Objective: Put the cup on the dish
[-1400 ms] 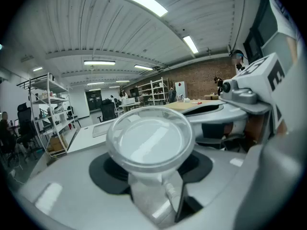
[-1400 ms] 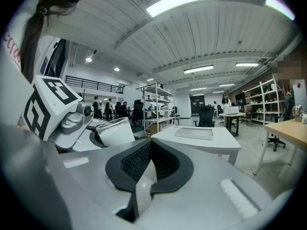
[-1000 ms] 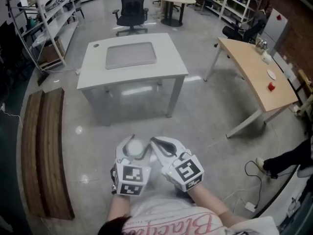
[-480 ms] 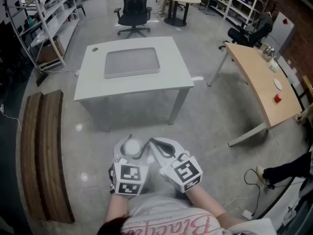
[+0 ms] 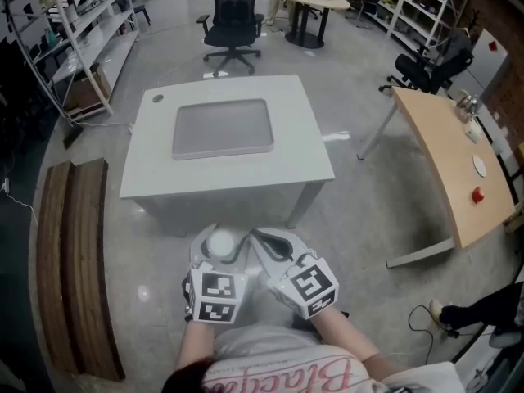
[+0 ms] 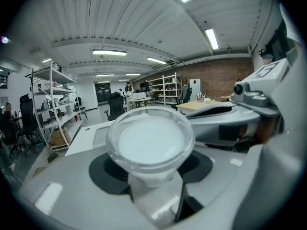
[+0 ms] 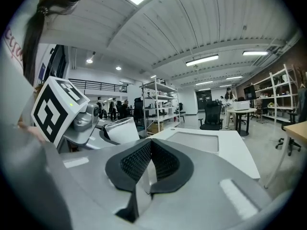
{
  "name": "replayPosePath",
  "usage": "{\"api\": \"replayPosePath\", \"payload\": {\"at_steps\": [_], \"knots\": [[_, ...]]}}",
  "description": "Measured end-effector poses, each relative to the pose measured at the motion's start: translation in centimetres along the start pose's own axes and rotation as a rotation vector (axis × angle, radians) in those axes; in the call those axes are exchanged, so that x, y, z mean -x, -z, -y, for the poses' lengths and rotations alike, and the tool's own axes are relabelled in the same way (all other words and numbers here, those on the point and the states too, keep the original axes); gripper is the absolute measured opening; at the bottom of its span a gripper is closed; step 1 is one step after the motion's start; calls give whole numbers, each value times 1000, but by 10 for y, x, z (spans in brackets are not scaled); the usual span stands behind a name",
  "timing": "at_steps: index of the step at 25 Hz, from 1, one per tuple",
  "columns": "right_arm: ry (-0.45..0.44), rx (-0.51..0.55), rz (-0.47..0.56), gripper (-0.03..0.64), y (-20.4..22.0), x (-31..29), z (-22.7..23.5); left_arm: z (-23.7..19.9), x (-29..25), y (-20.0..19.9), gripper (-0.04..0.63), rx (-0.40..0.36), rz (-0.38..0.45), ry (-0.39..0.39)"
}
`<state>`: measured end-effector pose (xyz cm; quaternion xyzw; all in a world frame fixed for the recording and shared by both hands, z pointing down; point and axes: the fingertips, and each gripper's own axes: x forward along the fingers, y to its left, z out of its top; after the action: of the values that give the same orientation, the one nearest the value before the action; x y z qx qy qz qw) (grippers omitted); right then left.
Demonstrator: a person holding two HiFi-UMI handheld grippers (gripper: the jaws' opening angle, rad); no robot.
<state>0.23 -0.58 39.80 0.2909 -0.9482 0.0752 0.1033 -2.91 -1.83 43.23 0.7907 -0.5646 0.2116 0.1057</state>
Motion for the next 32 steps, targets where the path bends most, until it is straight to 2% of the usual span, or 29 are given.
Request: {"api": "replayPosePath", "payload": {"at_steps": [6,10,20,29,32], "knots": [[-45,18,-5,2,-15,-32,41,-23,-45,-29,252,13,2,-36],[-56,21,-7,2,-22,-52,63,-35,-72,-29,253,41,-21,-44],[-85,14,-25,2,-28,-92,96,-70,-120,-39,252,46,-45,-64],[-50,-4,-53,2,-31,-143,132,-114,-173,-39,253,62,-61,-39],[-51,-7,-73,2,-31,-162,138,-132,-191,-43,252,37,-55,-53]]}}
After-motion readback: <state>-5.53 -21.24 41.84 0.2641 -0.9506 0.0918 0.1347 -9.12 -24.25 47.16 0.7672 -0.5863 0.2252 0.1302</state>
